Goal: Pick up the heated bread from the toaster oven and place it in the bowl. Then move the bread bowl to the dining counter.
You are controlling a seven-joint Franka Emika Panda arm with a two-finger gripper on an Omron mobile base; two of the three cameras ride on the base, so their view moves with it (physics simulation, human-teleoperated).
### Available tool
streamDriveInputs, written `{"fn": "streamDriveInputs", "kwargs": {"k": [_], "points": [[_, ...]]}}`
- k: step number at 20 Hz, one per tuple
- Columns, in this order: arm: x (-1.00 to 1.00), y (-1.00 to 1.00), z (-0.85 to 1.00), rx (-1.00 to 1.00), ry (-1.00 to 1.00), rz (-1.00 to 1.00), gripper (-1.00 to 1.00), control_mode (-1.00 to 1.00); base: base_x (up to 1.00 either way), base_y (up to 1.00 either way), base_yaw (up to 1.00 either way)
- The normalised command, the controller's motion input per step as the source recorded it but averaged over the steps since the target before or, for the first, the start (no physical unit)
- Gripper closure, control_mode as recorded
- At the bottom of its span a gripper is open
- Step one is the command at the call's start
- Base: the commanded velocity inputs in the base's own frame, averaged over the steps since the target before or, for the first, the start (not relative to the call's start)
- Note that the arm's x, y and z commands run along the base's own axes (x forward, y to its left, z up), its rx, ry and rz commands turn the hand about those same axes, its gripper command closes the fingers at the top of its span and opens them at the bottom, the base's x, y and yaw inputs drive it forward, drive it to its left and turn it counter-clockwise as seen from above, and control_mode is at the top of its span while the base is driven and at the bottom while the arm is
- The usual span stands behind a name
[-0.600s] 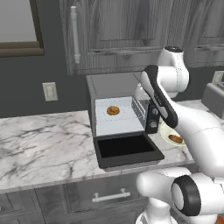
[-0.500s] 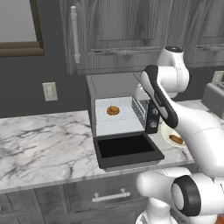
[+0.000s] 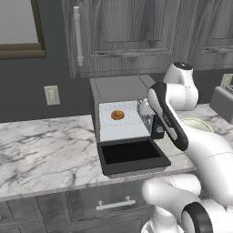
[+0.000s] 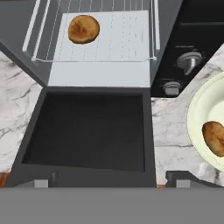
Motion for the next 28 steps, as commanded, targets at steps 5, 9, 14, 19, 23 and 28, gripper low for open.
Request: {"fn": "streamDriveInputs", "kwargs": {"k": [5,9,14,19,23,28], "points": [[0.08,0.4,-0.1,0.01,-0.3,-0.13,-1.0,-1.0,0.0,0.0,0.0],[0.42,0.31,-0.04,-0.01,-0.07,-0.15,-1.0,-1.0,0.0,0.0,0.0],[0.4,0.12,-0.2,-0.01,0.0,-0.04,-1.0,-1.0,0.0,0.0,0.0],[0.44,0.09,-0.26,-0.02,-0.01,-0.01,-1.0,-1.0,0.0,0.0,0.0],[0.39,0.07,-0.22,0.0,0.0,0.0,-1.0,-1.0,0.0,0.0,0.0],[0.55,0.0,-0.13,0.0,0.0,0.0,-1.0,-1.0,0.0,0.0,0.0]]}}
